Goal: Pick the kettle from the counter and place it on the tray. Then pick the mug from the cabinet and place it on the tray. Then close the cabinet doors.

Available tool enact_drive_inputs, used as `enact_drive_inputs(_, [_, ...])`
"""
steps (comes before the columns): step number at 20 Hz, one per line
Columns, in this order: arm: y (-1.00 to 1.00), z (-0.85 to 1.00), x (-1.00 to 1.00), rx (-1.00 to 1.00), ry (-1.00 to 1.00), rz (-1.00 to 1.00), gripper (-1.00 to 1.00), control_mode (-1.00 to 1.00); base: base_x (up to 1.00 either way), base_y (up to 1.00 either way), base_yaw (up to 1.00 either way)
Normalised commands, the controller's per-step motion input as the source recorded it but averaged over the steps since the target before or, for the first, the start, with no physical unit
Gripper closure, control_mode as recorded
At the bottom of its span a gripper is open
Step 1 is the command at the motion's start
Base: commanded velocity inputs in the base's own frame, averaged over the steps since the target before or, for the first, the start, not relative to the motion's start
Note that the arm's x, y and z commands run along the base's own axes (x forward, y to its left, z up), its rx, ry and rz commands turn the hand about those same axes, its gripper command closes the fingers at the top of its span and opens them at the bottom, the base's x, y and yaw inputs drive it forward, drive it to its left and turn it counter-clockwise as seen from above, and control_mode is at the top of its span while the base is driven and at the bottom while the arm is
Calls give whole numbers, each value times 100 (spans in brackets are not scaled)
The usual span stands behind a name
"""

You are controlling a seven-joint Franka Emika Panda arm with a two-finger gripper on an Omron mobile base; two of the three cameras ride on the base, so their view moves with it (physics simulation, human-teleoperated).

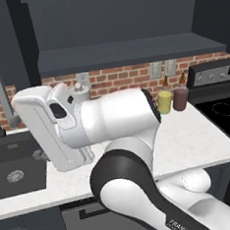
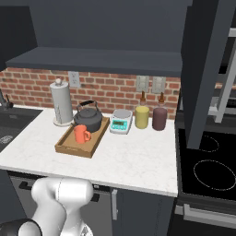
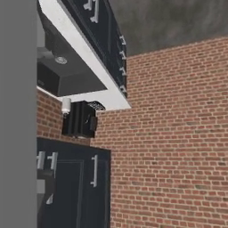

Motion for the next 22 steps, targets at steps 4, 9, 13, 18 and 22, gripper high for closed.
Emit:
enact_drive_inputs(4, [48, 0, 21, 0, -2, -8, -100, -100, 0, 0, 0])
enact_drive_inputs(9, [38, 0, 38, 0, 0, -6, -100, -100, 0, 0, 0])
enact_drive_inputs(13, [37, 0, 36, 0, 0, -2, -100, -100, 0, 0, 0])
enact_drive_inputs(18, [30, -2, 38, 0, 0, -3, -100, -100, 0, 0, 0])
enact_drive_inputs(22, [0, 12, -8, 0, -11, -2, -100, -100, 0, 0, 0])
